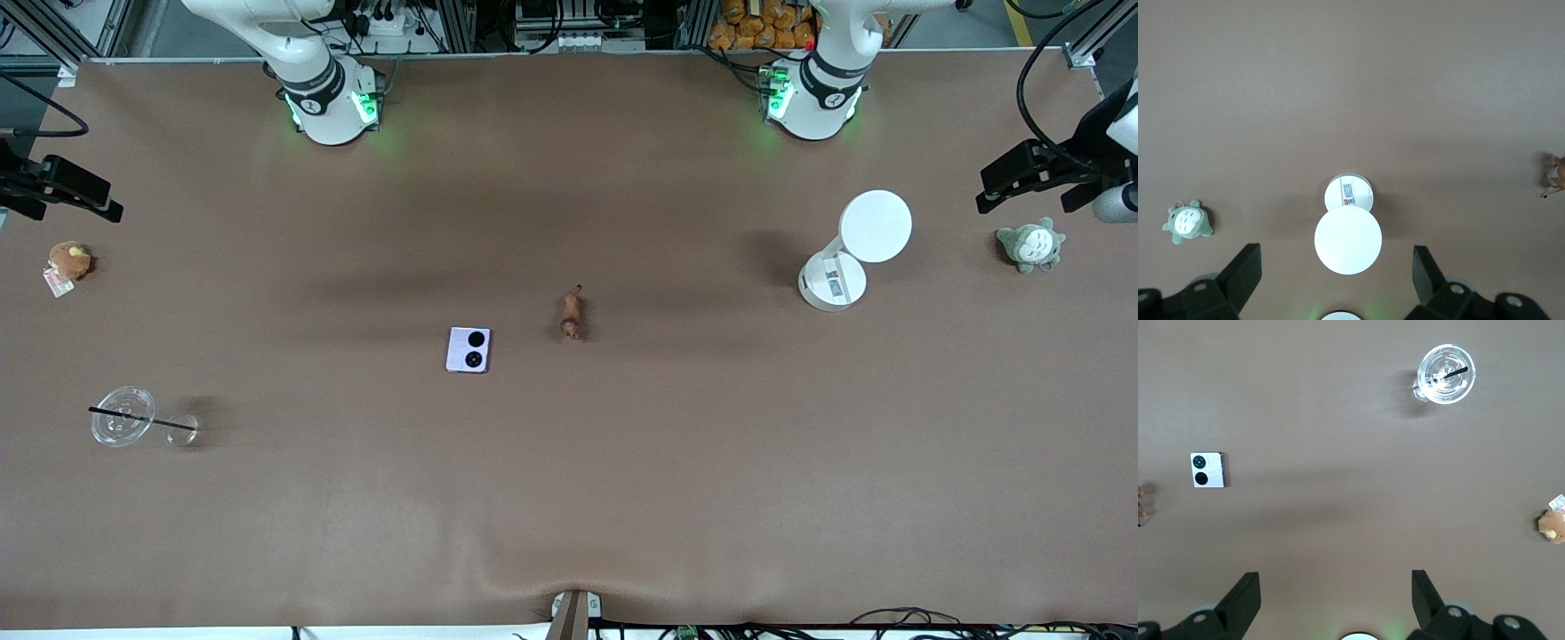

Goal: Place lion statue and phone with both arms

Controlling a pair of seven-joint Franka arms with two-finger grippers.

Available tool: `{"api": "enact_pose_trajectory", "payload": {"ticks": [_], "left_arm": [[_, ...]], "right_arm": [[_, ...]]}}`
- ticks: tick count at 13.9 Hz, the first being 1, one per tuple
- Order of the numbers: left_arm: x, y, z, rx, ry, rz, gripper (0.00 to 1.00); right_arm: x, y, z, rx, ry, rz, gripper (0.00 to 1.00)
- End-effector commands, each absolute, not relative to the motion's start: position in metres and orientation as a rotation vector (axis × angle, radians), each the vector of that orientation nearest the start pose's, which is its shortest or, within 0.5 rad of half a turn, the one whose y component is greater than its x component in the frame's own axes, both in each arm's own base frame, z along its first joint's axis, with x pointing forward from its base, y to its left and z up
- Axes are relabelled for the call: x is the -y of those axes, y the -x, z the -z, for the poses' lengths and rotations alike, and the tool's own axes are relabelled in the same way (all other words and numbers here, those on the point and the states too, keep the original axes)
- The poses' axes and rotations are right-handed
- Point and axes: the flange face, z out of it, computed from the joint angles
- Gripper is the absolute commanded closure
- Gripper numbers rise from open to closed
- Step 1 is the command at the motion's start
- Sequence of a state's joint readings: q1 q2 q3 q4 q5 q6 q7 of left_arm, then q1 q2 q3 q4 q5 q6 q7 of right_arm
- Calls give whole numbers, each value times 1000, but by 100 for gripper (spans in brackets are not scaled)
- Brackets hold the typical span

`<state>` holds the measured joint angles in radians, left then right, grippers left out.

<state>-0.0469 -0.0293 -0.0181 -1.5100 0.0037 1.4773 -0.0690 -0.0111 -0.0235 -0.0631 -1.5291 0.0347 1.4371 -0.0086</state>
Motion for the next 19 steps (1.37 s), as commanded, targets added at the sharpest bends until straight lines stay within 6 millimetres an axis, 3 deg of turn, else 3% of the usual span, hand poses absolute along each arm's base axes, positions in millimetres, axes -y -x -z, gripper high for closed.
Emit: {"api": "enact_pose_trajectory", "payload": {"ticks": [1,3,6,8,9,11,14,19], "left_arm": [[37,-535,-662,-18,3131,-18,0],[39,-534,-659,-25,3131,-45,0],[40,-548,-628,-23,3122,-173,0],[44,-550,-621,-35,3120,-195,0],[46,-558,-607,-40,3116,-233,0],[48,-560,-603,-40,3114,-242,0],[80,-571,-573,-126,3100,-322,0],[140,-583,-546,-233,3100,-300,0]], "right_arm": [[35,-528,-648,-101,3111,-104,0],[35,-528,-648,-103,3110,-106,0],[35,-528,-648,-101,3111,-104,0],[35,-529,-648,-101,3111,-97,0],[35,-530,-648,-101,3111,-94,0],[34,-530,-648,-99,3112,-87,0],[33,-529,-647,-96,3111,-99,0],[32,-531,-647,-94,3112,-92,0]]}}
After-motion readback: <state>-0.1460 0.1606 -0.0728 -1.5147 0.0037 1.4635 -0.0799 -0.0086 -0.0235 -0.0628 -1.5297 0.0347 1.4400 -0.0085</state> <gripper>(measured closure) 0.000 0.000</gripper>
